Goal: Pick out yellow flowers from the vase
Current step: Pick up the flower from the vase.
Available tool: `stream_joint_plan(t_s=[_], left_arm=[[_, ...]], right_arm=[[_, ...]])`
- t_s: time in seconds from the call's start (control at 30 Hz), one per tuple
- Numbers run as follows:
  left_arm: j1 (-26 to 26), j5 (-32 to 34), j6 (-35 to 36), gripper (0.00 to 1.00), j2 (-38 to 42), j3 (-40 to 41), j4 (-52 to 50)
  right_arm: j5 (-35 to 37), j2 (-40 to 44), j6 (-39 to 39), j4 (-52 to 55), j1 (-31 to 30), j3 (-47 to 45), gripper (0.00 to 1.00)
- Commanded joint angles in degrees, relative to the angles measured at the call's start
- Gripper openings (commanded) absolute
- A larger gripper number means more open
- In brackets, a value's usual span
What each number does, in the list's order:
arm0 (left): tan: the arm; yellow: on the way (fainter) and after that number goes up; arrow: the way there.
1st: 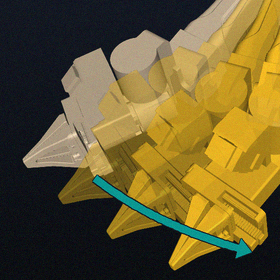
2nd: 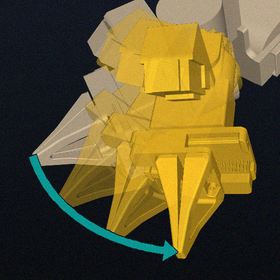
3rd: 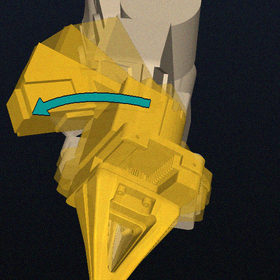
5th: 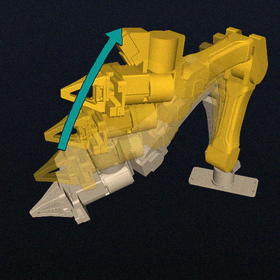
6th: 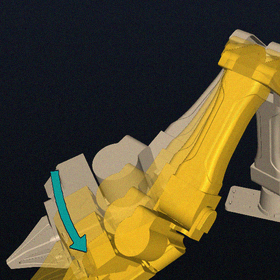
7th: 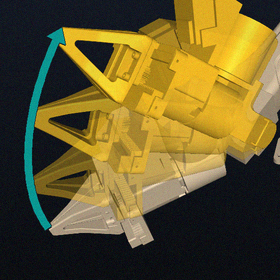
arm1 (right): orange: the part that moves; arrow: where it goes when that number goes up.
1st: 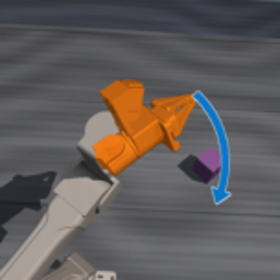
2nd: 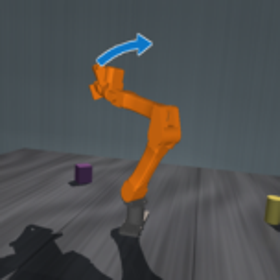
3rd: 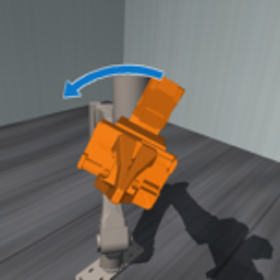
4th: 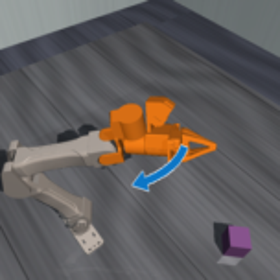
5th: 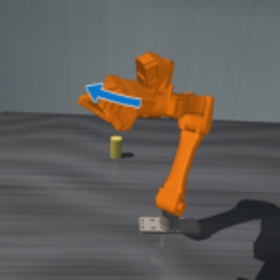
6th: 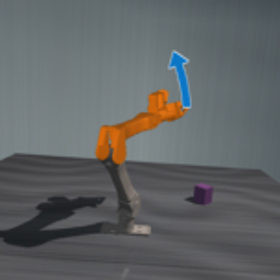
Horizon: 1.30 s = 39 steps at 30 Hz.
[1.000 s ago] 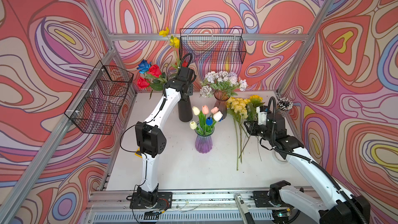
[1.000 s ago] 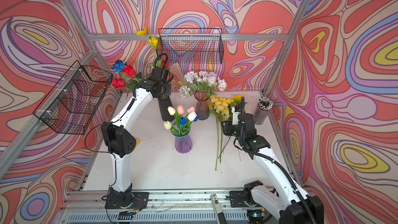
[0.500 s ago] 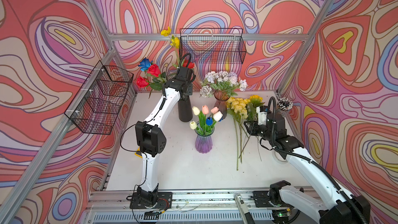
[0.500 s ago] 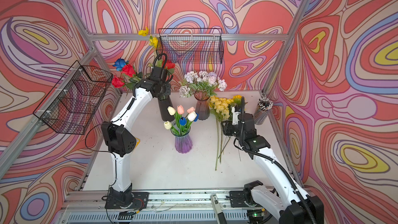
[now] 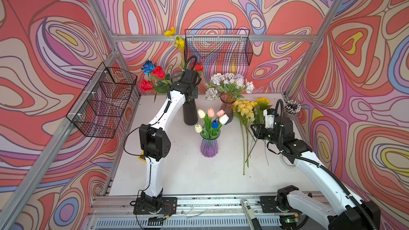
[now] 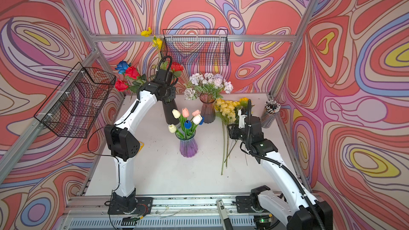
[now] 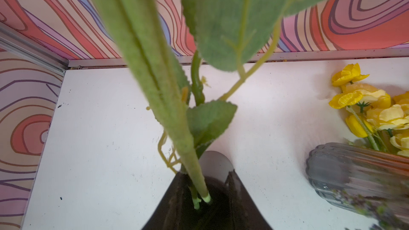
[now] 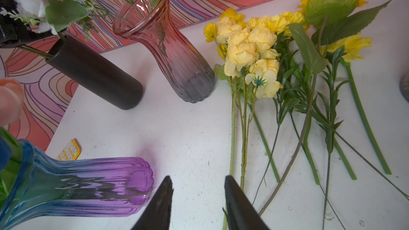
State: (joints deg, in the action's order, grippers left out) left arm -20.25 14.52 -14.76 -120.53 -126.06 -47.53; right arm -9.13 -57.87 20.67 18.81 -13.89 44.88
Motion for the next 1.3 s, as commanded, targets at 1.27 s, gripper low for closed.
stream_joint_plan(t_s=[1.27], left_arm=[[0.4,-2.1,0.4,0.38,3.2,-1.7,-5.7]], right_arm=[[-1.0,-0.1,0.7,-1.8,0.2,-1.0,0.41]])
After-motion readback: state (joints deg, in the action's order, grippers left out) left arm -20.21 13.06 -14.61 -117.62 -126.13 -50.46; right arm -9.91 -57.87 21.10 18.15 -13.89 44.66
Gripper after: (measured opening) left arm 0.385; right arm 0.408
